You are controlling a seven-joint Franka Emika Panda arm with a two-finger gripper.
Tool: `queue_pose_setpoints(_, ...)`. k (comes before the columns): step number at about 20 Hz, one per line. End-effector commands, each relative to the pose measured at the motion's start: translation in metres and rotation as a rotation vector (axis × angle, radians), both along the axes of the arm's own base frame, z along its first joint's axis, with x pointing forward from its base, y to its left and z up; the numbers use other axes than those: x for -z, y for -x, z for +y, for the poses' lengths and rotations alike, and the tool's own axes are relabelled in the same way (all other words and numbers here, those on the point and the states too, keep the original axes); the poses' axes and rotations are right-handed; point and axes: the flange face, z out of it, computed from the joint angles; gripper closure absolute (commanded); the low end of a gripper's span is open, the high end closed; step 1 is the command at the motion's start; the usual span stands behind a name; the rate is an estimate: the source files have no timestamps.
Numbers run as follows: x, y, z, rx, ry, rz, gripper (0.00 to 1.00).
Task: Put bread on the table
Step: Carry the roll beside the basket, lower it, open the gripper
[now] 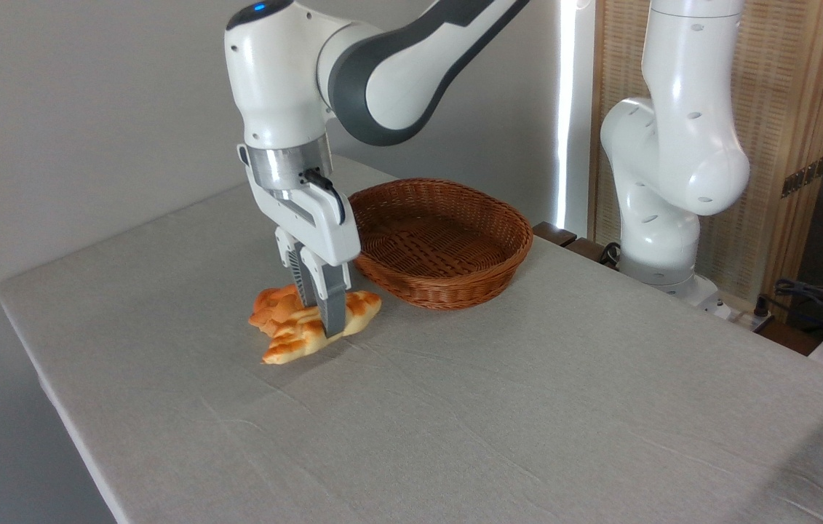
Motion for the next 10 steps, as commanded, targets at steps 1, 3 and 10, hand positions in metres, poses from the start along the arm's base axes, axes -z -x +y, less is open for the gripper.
queue_pose_setpoints(1,-0.0182,-0.0126,0.0026,-0.001,-0.007,-0.05,0.0)
queue_pose_setpoints(3,-0.0203,-0.0126,0.0043,-0.001,-0.01,-0.046,0.0)
queue_pose_setpoints(10,-0.0181,-0.0104,-0.0001,0.003,-0.016,-0.027,0.0)
